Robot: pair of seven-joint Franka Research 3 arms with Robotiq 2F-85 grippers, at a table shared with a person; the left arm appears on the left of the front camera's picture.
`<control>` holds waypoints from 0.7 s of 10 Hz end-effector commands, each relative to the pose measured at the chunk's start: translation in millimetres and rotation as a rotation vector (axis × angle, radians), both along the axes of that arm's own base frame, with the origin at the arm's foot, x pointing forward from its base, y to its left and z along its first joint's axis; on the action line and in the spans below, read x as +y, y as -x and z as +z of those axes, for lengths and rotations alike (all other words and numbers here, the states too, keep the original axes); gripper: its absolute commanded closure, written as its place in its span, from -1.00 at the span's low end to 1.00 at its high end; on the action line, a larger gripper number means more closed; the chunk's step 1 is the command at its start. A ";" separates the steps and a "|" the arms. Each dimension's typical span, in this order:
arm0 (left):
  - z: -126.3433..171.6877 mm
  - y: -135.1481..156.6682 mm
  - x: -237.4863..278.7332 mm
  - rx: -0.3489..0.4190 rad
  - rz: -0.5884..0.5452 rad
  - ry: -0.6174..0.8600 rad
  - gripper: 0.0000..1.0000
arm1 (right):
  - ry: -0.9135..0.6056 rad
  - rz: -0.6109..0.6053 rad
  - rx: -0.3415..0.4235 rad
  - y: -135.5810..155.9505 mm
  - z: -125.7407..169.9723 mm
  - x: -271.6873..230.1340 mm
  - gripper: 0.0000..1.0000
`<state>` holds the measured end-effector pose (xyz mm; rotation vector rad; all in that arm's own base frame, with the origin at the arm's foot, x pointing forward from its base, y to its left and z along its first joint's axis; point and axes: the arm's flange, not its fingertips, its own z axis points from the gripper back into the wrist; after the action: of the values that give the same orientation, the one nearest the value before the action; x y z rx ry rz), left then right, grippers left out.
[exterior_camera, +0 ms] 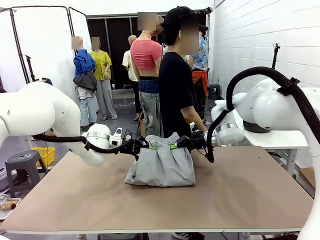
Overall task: Fold the training pants.
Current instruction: Fold the Training pants in half.
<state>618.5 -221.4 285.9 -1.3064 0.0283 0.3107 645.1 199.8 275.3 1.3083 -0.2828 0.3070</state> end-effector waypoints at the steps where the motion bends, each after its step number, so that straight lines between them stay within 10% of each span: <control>1: 5.2 -21.8 -3.8 0.016 0.008 -0.035 1.00 | 0.003 -0.048 0.021 -22.8 0.3 0.4 1.00; 7: -13.3 -40.2 4.7 0.105 0.066 -0.064 1.00 | 0.069 -0.076 0.108 -41.0 -15.9 -0.5 1.00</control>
<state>648.7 -223.3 271.2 -1.2741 0.0429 0.3912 673.3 202.2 258.3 1.2852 -0.2579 0.2178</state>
